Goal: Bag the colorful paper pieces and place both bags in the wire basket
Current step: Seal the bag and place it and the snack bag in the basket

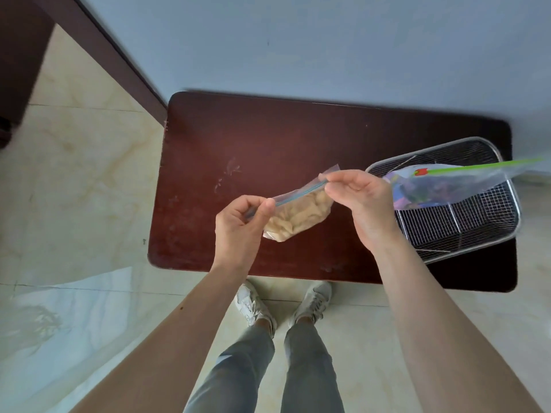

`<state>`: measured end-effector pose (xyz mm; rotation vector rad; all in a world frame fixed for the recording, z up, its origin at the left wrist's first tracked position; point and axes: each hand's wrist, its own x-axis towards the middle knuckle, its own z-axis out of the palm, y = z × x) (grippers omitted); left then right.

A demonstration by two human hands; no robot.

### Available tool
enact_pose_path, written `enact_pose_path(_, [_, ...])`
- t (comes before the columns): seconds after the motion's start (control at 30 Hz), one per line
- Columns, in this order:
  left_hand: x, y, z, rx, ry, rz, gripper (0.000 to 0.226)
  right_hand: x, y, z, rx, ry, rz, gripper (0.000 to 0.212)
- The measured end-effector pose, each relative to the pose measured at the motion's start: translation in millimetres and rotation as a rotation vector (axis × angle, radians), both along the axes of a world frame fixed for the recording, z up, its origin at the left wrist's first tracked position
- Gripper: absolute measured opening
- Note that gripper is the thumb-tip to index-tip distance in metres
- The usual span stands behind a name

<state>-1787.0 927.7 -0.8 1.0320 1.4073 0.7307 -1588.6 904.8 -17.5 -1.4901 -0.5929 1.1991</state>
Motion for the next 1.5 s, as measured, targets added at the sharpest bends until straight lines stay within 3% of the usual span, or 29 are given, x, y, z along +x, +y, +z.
enact_pose_path(0.27, [51, -33, 17, 0.029, -0.061, -0.169, 0.013, 54, -73, 19, 0.067, -0.027, -0.1, 0.036])
enact_pose_path(0.53, [150, -79, 15, 0.029, -0.122, -0.273, 0.021, 150, -127, 29, 0.087, -0.012, -0.237, 0.031])
enact_pose_path(0.8, [235, -98, -21, 0.059, -0.088, -0.191, 0.016, 235, -139, -10, 0.023, -0.067, -0.142, 0.038])
enact_pose_path(1.07, [251, -114, -58, 0.027, -0.023, -0.093, 0.001, 260, -134, -46, -0.038, -0.1, -0.026, 0.034])
enact_pose_path(1.23, [242, -120, -53, 0.058, -0.064, 0.145, 0.015, 265, -127, -49, -0.013, -0.021, -0.083, 0.015])
enact_pose_path(1.33, [236, -118, -58, 0.057, -0.028, 0.275, 0.019, 268, -114, -48, -0.04, -0.037, -0.085, 0.025])
enact_pose_path(1.43, [235, -113, -62, 0.075, -0.022, 0.193, 0.035, 267, -100, -49, -0.063, -0.049, -0.037, 0.033])
enact_pose_path(1.5, [238, -110, -60, 0.14, -0.061, 0.055, 0.031, 264, -93, -51, -0.075, -0.069, -0.033, 0.028])
